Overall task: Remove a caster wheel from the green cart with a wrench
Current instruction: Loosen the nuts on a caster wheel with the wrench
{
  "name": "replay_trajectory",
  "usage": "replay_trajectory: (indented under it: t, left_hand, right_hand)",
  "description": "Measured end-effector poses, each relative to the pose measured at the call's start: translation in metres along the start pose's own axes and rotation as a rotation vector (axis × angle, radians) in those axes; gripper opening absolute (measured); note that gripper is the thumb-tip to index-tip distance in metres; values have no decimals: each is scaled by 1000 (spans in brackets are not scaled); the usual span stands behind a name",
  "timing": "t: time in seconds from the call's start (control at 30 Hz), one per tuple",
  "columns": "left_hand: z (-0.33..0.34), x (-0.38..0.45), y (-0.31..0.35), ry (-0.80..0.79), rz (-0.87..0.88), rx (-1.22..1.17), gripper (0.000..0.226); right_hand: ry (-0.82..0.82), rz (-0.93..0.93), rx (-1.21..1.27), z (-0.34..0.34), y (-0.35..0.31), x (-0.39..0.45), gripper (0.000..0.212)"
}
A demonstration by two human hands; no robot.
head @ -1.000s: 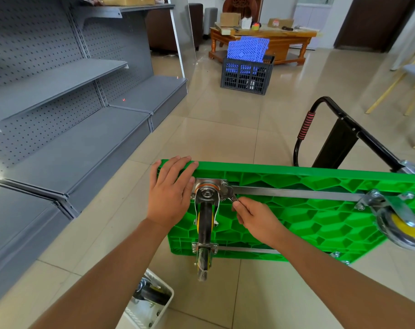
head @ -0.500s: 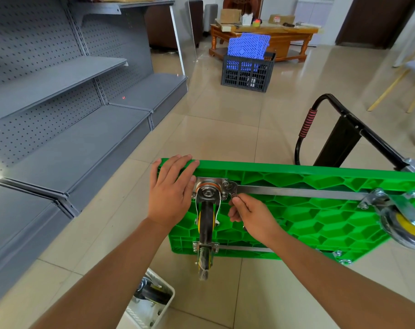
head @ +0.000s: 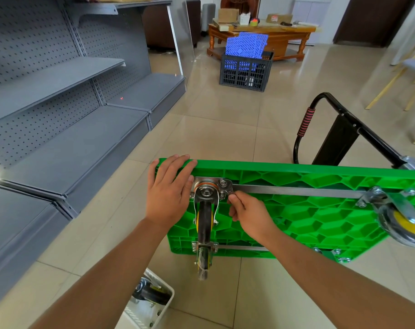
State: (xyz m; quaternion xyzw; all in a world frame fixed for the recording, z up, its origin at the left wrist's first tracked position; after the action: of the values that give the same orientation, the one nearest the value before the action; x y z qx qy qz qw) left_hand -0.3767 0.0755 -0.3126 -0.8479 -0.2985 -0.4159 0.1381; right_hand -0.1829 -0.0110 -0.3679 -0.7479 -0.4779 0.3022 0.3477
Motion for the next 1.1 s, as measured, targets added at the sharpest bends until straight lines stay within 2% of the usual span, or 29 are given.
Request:
replay_trajectory:
  t: [0.3, 0.47, 0.63, 0.7, 0.8, 0.93, 1.1]
  left_hand:
    - [-1, 0, 1, 0, -7, -5, 37]
    - [0, 0, 0, -20, -6, -2, 38]
    - [1, 0, -1, -22, -4, 1, 38]
    - [1, -1, -1, -18, -4, 0, 38]
    - [0, -1, -1, -8, -2, -3, 37]
    - [0, 1, -1, 17, 2, -17, 37]
    - [-1, 2, -1, 54, 5, -25, 35]
  right_hand:
    - [201, -187, -374, -35, -16, 1, 31]
    - [187, -213, -475, -37, -23, -1, 36]
    - [202, -216, -792, -52, -43, -3, 35]
    - [190, -231, -770, -52, -44, -5, 35]
    - [112, -250, -588, -48, -32, -8, 32]
    - [-29, -124, -375, -36, -12, -10, 28]
    - [-73, -5, -161, -25, -7, -10, 27]
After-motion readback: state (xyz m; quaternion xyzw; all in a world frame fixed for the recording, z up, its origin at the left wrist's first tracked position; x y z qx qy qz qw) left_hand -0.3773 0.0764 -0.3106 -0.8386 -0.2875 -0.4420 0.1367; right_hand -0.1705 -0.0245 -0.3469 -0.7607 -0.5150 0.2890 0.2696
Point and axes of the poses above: each hand's wrist, its own x-axis towards the middle knuckle, its own z-axis out of the palm, y = z × x, the point moved 6 cm from there along x, towards the middle knuckle, and after that the axes turned 8 degrees about z, right-handed, at the moved point
